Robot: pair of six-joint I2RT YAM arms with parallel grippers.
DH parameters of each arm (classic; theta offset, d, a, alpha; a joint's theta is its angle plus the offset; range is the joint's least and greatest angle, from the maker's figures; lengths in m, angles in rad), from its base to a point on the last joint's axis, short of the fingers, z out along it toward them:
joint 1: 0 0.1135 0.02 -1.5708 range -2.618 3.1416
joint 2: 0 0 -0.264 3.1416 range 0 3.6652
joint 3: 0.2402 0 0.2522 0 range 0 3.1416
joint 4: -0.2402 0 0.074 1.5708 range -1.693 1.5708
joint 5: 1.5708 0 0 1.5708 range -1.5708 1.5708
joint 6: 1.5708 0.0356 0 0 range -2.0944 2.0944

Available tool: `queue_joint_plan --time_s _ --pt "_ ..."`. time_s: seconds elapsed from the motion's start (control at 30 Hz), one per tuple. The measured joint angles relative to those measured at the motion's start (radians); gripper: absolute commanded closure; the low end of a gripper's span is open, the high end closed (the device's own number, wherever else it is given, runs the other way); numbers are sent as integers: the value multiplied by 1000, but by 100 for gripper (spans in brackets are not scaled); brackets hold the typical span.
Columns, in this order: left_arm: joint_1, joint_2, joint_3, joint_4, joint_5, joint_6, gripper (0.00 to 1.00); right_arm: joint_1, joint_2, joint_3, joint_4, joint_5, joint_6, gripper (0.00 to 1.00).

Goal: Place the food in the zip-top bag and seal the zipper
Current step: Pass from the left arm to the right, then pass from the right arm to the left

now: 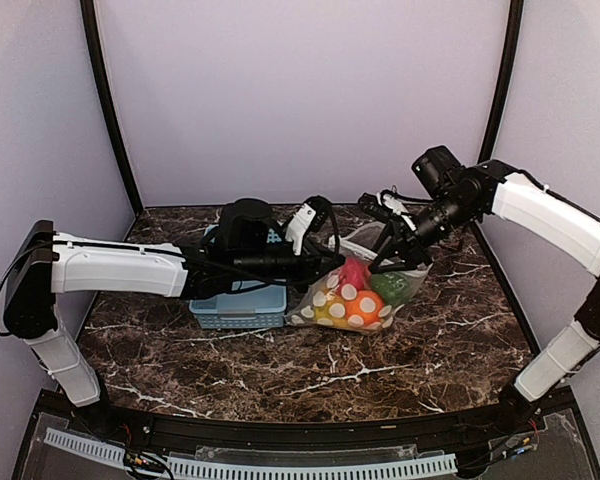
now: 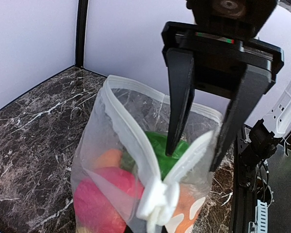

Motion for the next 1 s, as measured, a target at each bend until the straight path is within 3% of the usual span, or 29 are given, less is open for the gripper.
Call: queue_joint_plan --time_s 0.1,0.17,0.2,0.27,0.47,0.73,1.0 --pt "0 0 0 -2 11 8 97 7 43 30 9 -8 18 100" --pt "0 -1 0 -3 14 10 80 11 57 47 9 -14 38 100" --pt "0 -2 0 -3 14 15 65 12 59 56 8 -17 42 100" --pt "0 -11 -2 -8 11 19 53 13 56 70 10 -20 41 100" --pt "-1 -88 -28 -33 -33 51 40 13 6 66 21 -21 41 100" --pt "8 -92 -26 -21 -38 62 36 14 -17 46 25 -21 40 100" --pt "65 16 -8 25 92 -13 50 14 -16 31 26 -21 37 100"
